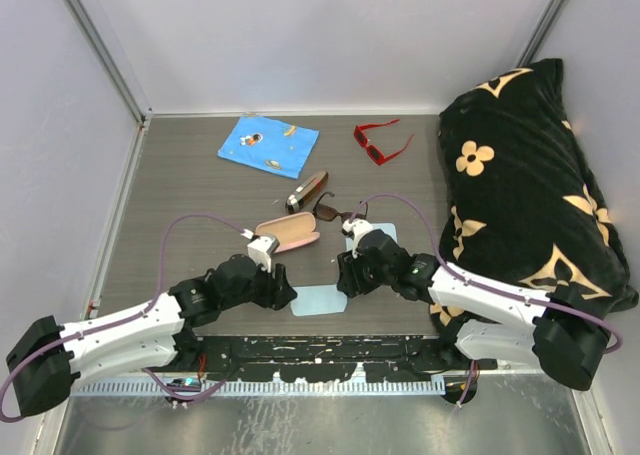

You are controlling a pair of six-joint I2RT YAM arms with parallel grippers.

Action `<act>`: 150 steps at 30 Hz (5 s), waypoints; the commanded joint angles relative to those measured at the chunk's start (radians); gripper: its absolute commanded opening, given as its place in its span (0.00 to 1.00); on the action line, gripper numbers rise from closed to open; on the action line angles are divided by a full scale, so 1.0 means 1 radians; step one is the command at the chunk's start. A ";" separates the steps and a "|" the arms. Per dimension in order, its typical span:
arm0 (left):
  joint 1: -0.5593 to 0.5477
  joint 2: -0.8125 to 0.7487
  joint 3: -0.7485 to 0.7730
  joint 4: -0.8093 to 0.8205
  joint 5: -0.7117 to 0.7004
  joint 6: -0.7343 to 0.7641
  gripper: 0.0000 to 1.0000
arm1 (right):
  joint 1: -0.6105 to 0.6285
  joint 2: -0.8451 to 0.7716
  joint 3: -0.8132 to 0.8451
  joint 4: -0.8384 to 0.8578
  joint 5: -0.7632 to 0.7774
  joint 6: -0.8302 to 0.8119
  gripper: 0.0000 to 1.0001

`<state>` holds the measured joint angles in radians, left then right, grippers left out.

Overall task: Organize the sunglasses
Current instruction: Fold the glasses cleaning cloth at the center of the board, then pick up the glasses cleaning cloth from the center of the board.

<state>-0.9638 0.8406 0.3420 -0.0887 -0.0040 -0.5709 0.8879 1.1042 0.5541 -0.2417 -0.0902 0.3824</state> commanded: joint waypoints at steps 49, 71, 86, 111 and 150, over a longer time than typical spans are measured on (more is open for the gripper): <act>-0.069 0.578 0.312 -0.159 -0.251 -0.172 0.16 | -0.001 0.117 0.023 0.044 0.196 0.198 0.53; -0.069 0.505 0.272 -0.170 -0.258 -0.165 0.00 | -0.003 0.083 0.023 0.096 0.241 0.248 0.58; -0.069 0.502 0.268 -0.159 -0.242 -0.162 0.00 | -0.003 0.256 0.093 0.101 0.087 0.213 0.54; -0.070 0.489 0.267 -0.137 -0.225 -0.154 0.00 | -0.003 0.318 0.111 0.059 0.112 0.206 0.20; 0.118 0.221 0.360 -0.231 -0.281 -0.100 0.00 | -0.041 0.307 0.356 0.208 0.142 0.047 0.00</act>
<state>-0.8993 1.0786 0.6586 -0.3347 -0.3019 -0.7155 0.8688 1.3712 0.8288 -0.0826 0.0505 0.4538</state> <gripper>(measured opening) 0.006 0.033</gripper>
